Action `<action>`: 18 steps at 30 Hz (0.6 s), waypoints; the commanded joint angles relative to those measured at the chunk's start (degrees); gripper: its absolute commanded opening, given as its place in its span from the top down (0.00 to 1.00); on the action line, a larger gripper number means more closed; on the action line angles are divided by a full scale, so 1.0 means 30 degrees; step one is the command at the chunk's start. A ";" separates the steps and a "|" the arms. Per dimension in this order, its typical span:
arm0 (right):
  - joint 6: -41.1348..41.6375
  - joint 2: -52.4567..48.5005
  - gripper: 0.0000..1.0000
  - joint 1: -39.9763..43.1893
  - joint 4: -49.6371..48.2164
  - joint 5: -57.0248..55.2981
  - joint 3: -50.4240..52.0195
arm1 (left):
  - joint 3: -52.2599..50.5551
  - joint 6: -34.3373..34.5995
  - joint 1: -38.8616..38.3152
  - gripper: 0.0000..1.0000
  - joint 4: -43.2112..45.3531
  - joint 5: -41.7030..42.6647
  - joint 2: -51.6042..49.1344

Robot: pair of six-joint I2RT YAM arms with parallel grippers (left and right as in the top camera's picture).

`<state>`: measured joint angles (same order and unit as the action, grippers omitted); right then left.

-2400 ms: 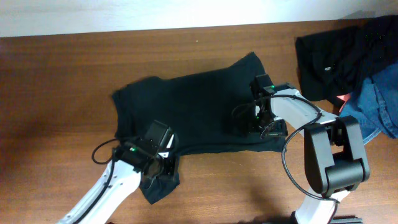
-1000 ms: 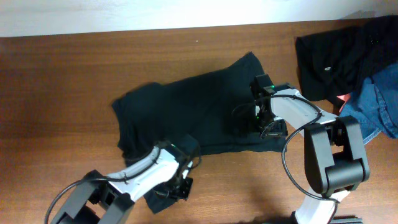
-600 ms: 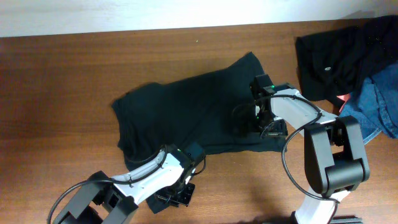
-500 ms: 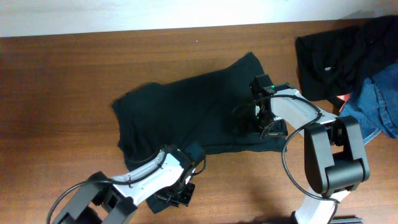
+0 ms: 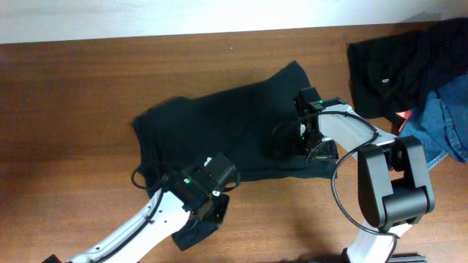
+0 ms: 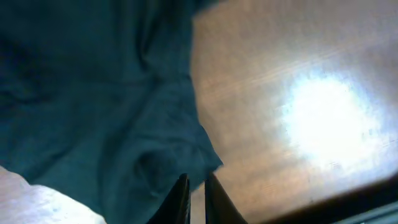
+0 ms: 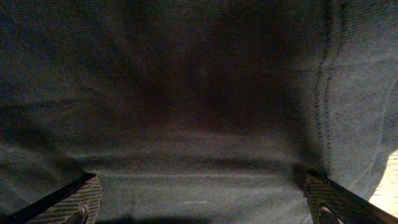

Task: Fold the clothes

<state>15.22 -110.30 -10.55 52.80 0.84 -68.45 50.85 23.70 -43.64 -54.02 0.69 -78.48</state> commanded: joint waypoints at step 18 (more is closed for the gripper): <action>-0.0772 -0.0248 0.01 0.0058 -0.2856 0.0328 0.0262 | 0.0189 0.0874 0.0189 0.61 0.3016 0.0845 0.0109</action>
<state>14.96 -109.97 -10.55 43.83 -0.86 -68.25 50.87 25.80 -43.31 -45.54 1.65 -78.48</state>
